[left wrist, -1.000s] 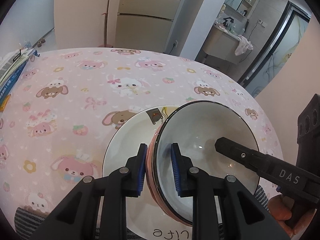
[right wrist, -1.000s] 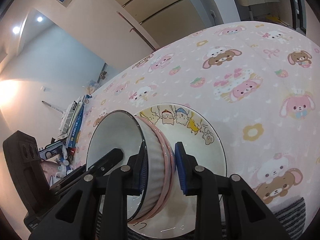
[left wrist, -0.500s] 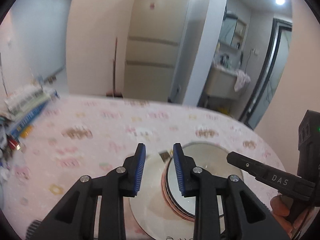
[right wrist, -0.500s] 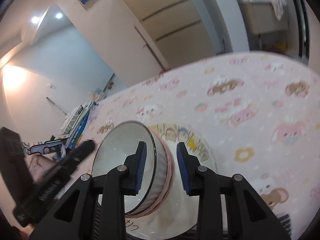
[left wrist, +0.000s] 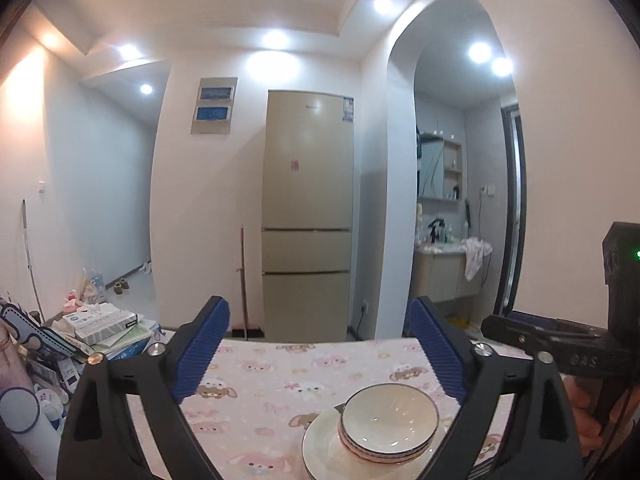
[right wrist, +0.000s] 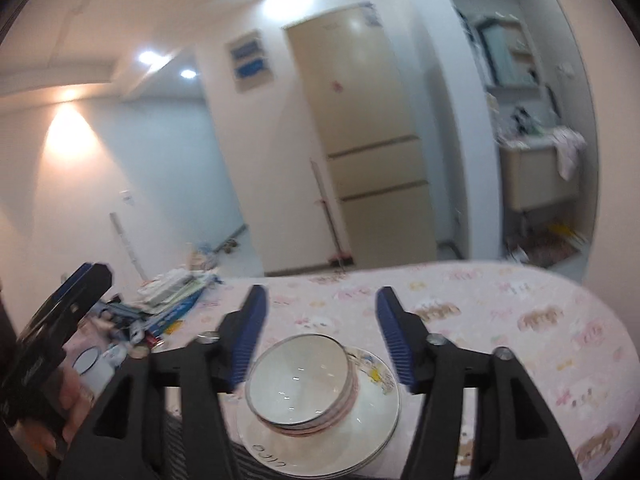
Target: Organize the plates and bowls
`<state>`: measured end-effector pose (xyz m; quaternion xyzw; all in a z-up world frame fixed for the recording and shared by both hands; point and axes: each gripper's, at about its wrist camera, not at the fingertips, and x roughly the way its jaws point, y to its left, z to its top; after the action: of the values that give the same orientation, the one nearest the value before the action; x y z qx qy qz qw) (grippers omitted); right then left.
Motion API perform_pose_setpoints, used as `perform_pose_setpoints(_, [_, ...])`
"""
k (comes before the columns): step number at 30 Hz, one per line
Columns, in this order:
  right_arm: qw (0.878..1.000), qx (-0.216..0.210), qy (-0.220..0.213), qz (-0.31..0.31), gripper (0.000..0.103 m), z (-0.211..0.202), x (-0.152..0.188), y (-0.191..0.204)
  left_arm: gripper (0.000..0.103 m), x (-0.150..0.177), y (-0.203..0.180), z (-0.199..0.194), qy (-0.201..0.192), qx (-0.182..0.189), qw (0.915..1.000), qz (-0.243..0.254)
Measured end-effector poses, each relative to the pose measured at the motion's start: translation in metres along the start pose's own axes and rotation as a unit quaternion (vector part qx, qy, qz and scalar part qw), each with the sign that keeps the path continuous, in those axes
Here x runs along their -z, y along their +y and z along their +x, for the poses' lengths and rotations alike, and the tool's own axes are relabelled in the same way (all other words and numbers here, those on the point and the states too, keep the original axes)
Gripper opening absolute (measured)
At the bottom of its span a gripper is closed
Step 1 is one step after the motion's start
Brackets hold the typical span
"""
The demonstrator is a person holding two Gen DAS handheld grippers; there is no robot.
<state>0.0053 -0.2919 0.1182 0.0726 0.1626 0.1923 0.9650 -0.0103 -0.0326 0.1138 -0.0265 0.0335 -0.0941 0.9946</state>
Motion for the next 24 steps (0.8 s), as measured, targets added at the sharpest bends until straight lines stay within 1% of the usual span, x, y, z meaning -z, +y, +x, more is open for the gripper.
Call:
perform_pose_setpoints(1, [1.0, 0.005, -0.014, -0.012, 0.079, -0.007, -0.001, 0.005, 0.103, -0.001, 0.001, -0.005, -0.008, 0.004, 1.0, 0.002])
perform_pose_setpoints(2, [0.999, 0.019, -0.035, -0.019, 0.08, -0.014, -0.002, 0.01, 0.103, -0.001, 0.001, -0.014, -0.027, 0.01, 0.9996, 0.006])
perform_pose_setpoints(3, [0.998, 0.025, -0.053, -0.024, 0.085, -0.02, -0.001, 0.014, 0.103, 0.0, -0.001, -0.023, -0.048, 0.02, 0.9984, 0.024])
perform_pose_setpoints(4, [0.997, 0.025, -0.068, -0.028, 0.094, -0.025, -0.001, 0.018, 0.103, 0.001, -0.003, -0.028, -0.056, 0.02, 0.9975, 0.039])
perform_pose_setpoints(5, [0.996, 0.023, -0.084, -0.033, 0.097, -0.03, 0.0, 0.021, 0.103, 0.004, -0.009, -0.033, -0.066, 0.003, 0.9959, 0.062])
perform_pose_setpoints(6, [0.994, 0.021, -0.098, -0.038, 0.103, -0.033, 0.002, 0.024, 0.103, 0.007, -0.012, -0.036, -0.069, -0.011, 0.9949, 0.072])
perform_pose_setpoints(8, [0.991, 0.036, -0.114, -0.059, 0.103, -0.035, 0.008, 0.033, 0.103, 0.016, -0.013, -0.038, -0.077, -0.018, 0.994, 0.076])
perform_pose_setpoints(9, [0.989, 0.052, -0.124, -0.066, 0.103, -0.035, 0.012, 0.036, 0.103, 0.02, -0.012, -0.039, -0.08, -0.021, 0.9938, 0.075])
perform_pose_setpoints(11, [0.985, 0.076, -0.144, -0.061, 0.103, -0.034, 0.02, 0.038, 0.103, 0.032, -0.006, -0.038, -0.081, -0.029, 0.9945, 0.06])
perform_pose_setpoints(12, [0.985, 0.083, -0.143, -0.057, 0.103, -0.031, 0.024, 0.038, 0.103, 0.038, -0.001, -0.036, -0.072, -0.026, 0.9957, 0.052])
perform_pose_setpoints(14, [0.987, 0.087, -0.125, -0.056, 0.103, -0.023, 0.031, 0.037, 0.103, 0.047, 0.005, -0.028, -0.055, -0.022, 0.9974, 0.041])
perform_pose_setpoints(17, [0.988, 0.096, -0.097, -0.075, 0.103, -0.015, 0.044, 0.034, 0.103, 0.061, 0.012, -0.019, -0.037, -0.028, 0.9982, 0.037])
perform_pose_setpoints(21, [0.985, 0.115, -0.103, -0.079, 0.103, -0.014, 0.062, 0.03, 0.103, 0.081, 0.018, -0.011, -0.019, -0.041, 0.9981, 0.042])
perform_pose_setpoints(24, [0.985, 0.121, -0.101, -0.069, 0.103, -0.013, 0.072, 0.026, 0.103, 0.099, 0.024, -0.007, -0.01, -0.044, 0.9987, 0.023])
